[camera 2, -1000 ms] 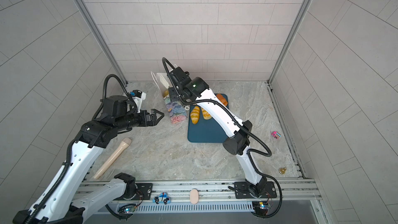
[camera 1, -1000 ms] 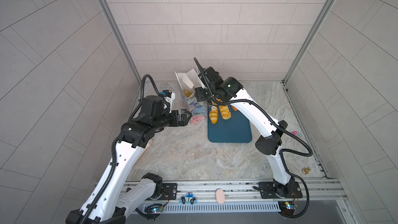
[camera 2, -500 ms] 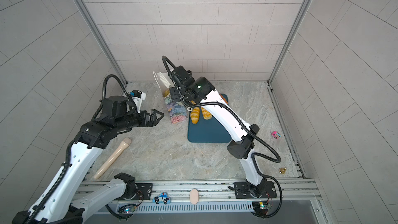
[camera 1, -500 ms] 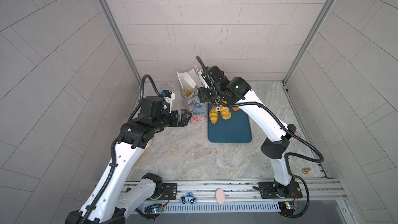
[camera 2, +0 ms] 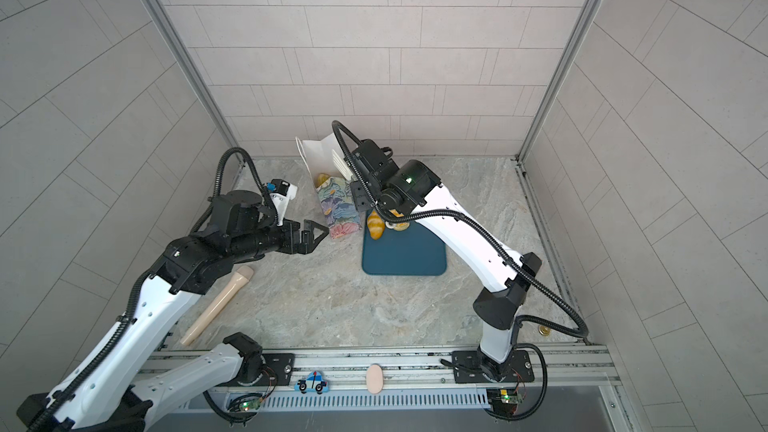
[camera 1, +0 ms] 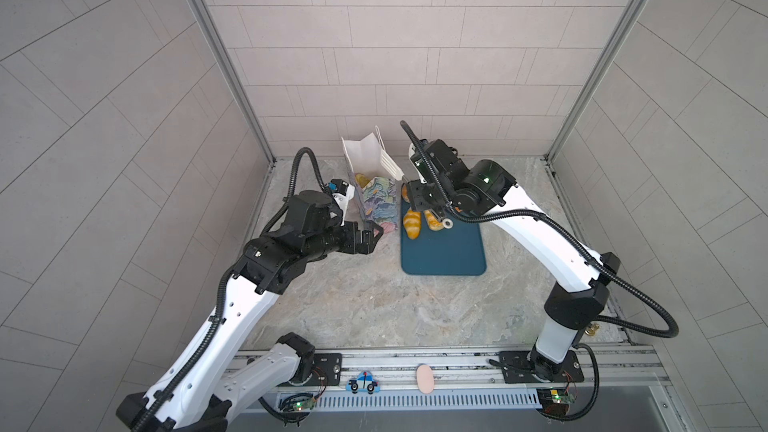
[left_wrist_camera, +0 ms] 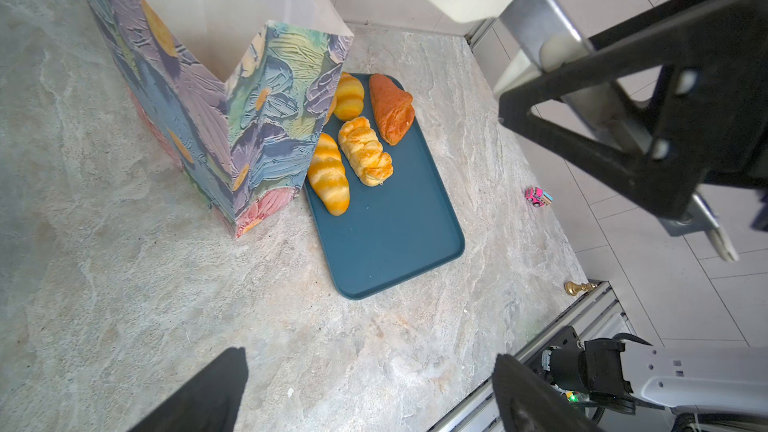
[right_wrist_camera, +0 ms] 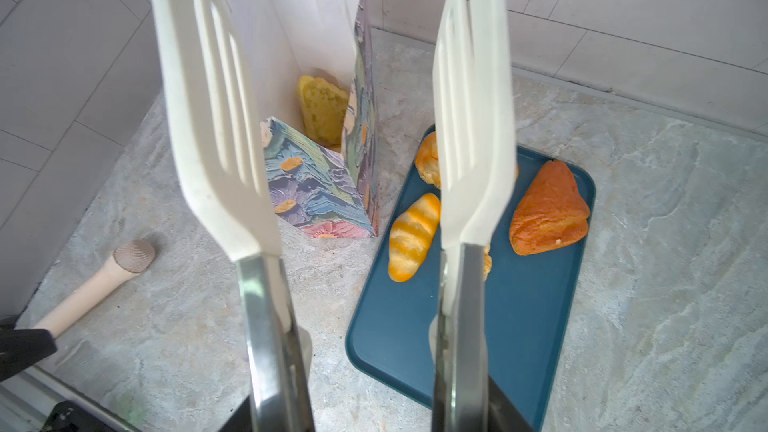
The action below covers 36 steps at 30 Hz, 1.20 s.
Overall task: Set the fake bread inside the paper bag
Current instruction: 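Move the open tongs back over the tray with the right gripper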
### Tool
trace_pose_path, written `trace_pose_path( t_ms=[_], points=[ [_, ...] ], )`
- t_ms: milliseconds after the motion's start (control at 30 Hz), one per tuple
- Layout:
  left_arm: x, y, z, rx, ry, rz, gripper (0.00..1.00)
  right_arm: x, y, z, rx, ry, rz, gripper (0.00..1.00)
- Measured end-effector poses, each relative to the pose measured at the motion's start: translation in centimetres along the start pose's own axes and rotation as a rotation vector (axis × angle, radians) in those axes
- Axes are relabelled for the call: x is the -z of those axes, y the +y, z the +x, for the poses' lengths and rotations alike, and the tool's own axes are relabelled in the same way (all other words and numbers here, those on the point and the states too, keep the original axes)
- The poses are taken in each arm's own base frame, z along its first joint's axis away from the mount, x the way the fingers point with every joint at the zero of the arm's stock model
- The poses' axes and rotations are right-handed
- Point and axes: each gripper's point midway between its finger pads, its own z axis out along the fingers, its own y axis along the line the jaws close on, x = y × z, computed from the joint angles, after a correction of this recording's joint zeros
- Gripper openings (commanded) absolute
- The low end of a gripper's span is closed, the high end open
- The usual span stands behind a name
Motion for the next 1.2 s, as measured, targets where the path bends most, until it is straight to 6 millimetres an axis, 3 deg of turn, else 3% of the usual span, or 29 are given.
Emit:
trace_pose_path(
  t_ms=[300, 567, 767, 1200],
  points=[
    [-2.7, -1.7, 1.4, -0.042, 0.063, 0.025, 1.00, -0.7, -4.2, 5.6, 0.002, 0.084, 0.133, 0.59],
    [-4.1, -2.1, 2.2, -0.052, 0.093, 0.032, 1.00, -2.9, -7.4, 10.2, -0.019, 0.188, 0.236, 0.60],
    [-5.2, -2.0, 3.2, -0.050, 0.128, 0.032, 1.00, -4.1, -8.6, 12.9, -0.030, 0.257, 0.286, 0.60],
    [-6.7, -1.9, 5.7, -0.049, 0.190, 0.040, 1.00, -6.9, -9.0, 16.6, -0.062, 0.387, 0.328, 0.62]
  ],
)
